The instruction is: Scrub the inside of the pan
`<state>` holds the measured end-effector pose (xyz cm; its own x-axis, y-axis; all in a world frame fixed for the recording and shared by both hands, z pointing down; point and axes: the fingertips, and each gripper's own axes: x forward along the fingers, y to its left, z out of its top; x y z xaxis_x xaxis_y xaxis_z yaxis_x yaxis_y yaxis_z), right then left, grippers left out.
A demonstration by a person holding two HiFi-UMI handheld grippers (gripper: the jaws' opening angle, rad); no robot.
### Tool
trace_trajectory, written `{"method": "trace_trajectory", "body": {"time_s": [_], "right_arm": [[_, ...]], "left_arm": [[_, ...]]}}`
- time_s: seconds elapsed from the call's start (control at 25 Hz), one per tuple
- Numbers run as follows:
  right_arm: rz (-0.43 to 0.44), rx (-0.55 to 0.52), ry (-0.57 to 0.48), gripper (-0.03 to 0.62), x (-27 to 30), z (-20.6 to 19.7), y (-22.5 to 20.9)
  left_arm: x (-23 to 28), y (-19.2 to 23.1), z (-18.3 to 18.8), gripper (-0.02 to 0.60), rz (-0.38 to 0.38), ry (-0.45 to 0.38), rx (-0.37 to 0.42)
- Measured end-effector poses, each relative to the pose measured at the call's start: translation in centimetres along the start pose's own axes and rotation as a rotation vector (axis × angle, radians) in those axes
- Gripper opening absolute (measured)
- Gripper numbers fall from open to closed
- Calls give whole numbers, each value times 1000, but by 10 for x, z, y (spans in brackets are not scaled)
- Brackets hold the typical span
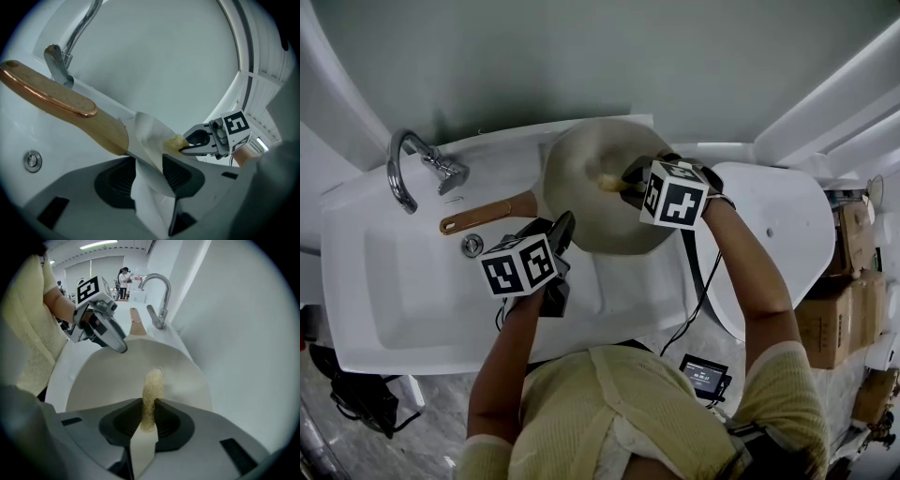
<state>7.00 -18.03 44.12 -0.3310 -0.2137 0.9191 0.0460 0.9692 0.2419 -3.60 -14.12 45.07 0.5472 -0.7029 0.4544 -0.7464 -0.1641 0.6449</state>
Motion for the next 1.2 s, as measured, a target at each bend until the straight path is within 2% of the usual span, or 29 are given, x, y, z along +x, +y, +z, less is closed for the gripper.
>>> {"method": "trace_trajectory", "body": {"time_s": [0.2, 0.48, 0.72, 0.96, 1.2], "right_arm": [[-217, 4, 25, 81, -3, -11, -46], [-383, 9, 44, 81, 5, -19, -79], [-489, -52, 111, 81, 11, -29, -97], [-597, -140, 225, 81, 16, -38, -114], [-572, -113, 329, 81, 29, -56, -117]], "left_arm": [[0, 0, -1, 216, 5, 1, 0], [-1, 0, 0, 216, 7, -1, 0], [-1, 0, -1, 216, 11, 0, 3], [0, -1, -1, 216, 19, -3, 6], [0, -1, -1, 216, 18, 0, 5]]}}
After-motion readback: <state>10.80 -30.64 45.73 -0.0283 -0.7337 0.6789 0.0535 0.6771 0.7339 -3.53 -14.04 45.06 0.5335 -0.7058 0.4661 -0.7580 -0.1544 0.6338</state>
